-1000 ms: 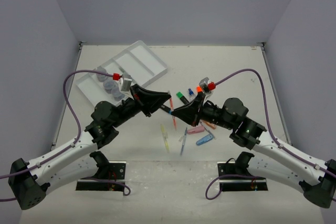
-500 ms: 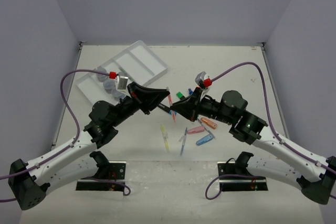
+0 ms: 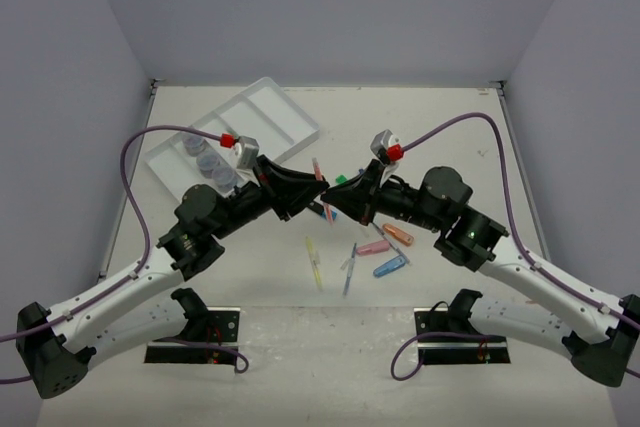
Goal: Sort the stationery into containers
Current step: Close the pen cap on the pen.
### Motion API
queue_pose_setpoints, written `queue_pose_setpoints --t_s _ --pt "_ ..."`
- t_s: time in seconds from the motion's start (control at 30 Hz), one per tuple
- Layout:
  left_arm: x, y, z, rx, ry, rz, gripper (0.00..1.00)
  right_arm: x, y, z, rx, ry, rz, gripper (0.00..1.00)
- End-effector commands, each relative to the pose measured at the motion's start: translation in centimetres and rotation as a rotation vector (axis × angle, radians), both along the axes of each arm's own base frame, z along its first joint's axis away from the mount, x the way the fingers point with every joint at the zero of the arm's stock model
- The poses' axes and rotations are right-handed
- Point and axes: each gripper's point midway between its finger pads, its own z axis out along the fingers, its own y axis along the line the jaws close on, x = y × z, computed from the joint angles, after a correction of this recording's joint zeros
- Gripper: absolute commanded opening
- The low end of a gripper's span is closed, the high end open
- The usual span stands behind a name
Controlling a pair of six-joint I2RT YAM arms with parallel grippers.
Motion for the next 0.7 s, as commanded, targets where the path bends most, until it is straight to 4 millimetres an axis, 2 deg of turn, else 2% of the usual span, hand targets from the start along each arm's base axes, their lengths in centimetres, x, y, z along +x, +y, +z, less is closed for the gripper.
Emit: queue_pose_setpoints --t_s 0.0,0.13,0.2,0.3,0.47,0.5,0.53,0.57,0.6,0.67 --pt "0.4 0.1 0.2 0.032 -0.011 0.024 0.04 -1.8 0.8 3.8 0.100 -0.073 0.111 0.00" --pt "-0.6 0.0 0.9 0.023 -0.059 -0.021 0.00 -2.2 1.1 2.9 0.090 -0.057 0.139 0.02" --pt "-1.7 0.0 1.6 0.013 -0.110 -0.069 0.00 -2.2 1.5 2.2 0.076 -0.038 0.156 0.14" --pt "-3.0 0.2 2.6 -0.007 -0.168 -0.115 0.00 -2.8 2.6 1.0 0.054 0.007 0.229 0.23" --pt "-3.4 0.6 3.5 -0.022 -0.189 -0.112 0.00 -3.1 3.2 0.8 0.059 0.027 0.265 0.24" --pt "-3.3 0.6 3.5 -0.021 -0.187 -0.110 0.00 -3.2 3.1 1.0 0.062 0.023 0.267 0.15" --pt "-3.2 0.5 3.5 -0.019 -0.186 -0.109 0.00 -3.3 3.1 1.2 0.067 0.017 0.268 0.01" --pt "-2.9 0.5 3.3 -0.011 -0.175 -0.096 0.00 -3.2 3.0 1.3 0.070 0.014 0.264 0.00" --pt "-2.7 0.5 3.2 -0.004 -0.176 -0.088 0.19 -3.3 2.9 1.4 0.071 0.012 0.260 0.00" --pt "-2.2 0.7 3.0 0.007 -0.163 -0.058 0.44 -3.2 2.5 1.5 0.071 0.005 0.244 0.00"
